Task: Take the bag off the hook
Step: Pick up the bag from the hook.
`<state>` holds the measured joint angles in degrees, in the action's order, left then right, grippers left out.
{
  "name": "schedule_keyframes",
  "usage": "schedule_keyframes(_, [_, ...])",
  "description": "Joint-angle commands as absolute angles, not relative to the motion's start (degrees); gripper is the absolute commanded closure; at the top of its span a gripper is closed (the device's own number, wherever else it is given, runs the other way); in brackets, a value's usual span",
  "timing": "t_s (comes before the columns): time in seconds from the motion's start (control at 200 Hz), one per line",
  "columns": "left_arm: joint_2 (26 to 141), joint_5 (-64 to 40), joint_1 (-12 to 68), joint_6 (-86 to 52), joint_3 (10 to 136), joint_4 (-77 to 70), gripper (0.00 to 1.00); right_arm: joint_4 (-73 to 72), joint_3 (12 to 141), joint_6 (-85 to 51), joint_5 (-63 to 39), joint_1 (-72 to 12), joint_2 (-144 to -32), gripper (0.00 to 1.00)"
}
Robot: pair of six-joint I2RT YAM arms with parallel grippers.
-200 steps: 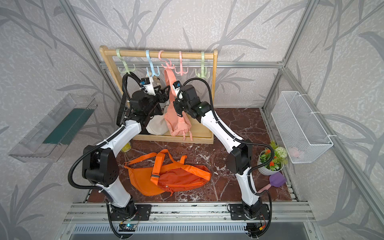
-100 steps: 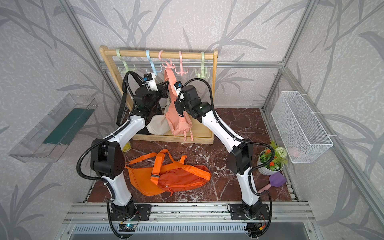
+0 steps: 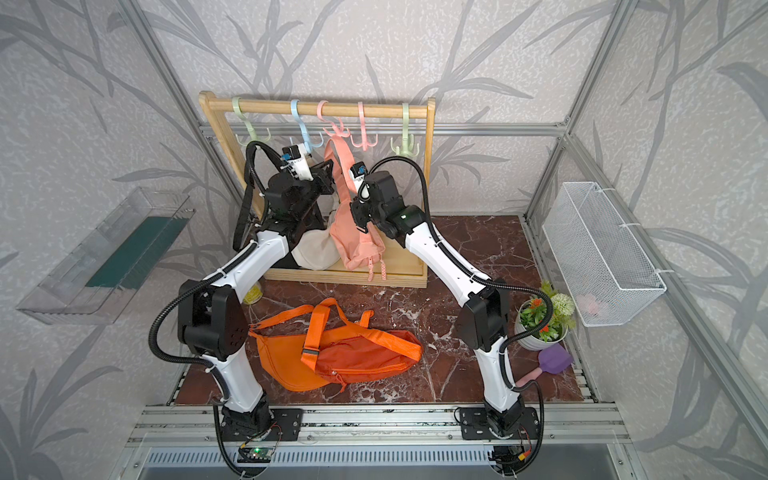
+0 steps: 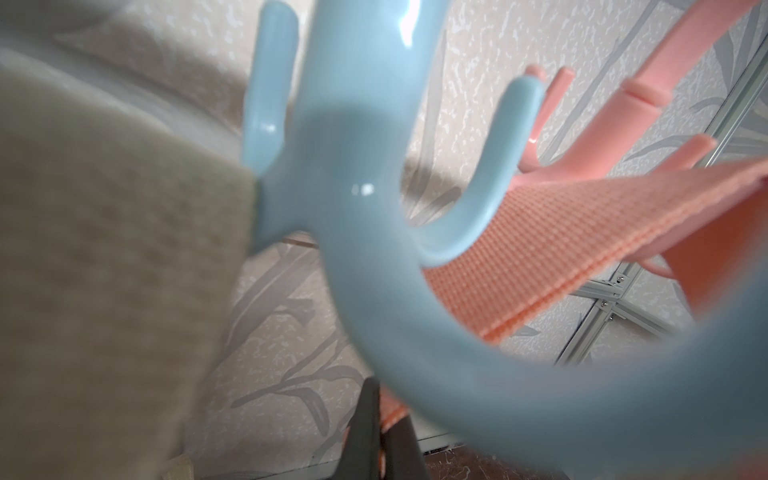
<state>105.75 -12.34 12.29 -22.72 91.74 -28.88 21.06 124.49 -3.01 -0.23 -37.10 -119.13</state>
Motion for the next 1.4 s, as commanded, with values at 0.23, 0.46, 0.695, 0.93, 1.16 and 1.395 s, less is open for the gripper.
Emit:
schedule_keyframes(0.23, [99.3,-11.7,12.2,-24.0,89.3,-29.1,1.00,17.6,124.9,-3.4,0.6,-36.8,-113.9,1.00])
schedule_keyframes(0.46, [93.6,-11.5,12.2,-24.5,86.0,-28.0,1.00,18.2,126.2,-4.8,-0.7,-37.0,-111.9,1.00])
schedule_keyframes(0.695, [86.7,-11.1,12.2,-25.7,80.4,-27.8,1.00,20.4,126.2,-4.6,-1.0,-38.6,-108.9,1.00])
schedule_keyframes(0.93, [80.8,-11.6,12.3,-25.9,77.8,-25.1,1.00,22.4,124.9,-2.6,0.3,-41.6,-105.2,1.00])
schedule_keyframes(1.16, [74.2,-11.8,12.3,-25.3,76.4,-19.7,1.00,23.1,121.6,-0.4,3.9,-45.1,-100.8,1.00])
schedule_keyframes(1.395, [68.1,-13.7,12.3,-25.1,76.3,-12.4,1.00,22.2,116.5,0.4,8.2,-48.5,-94.7,1.00])
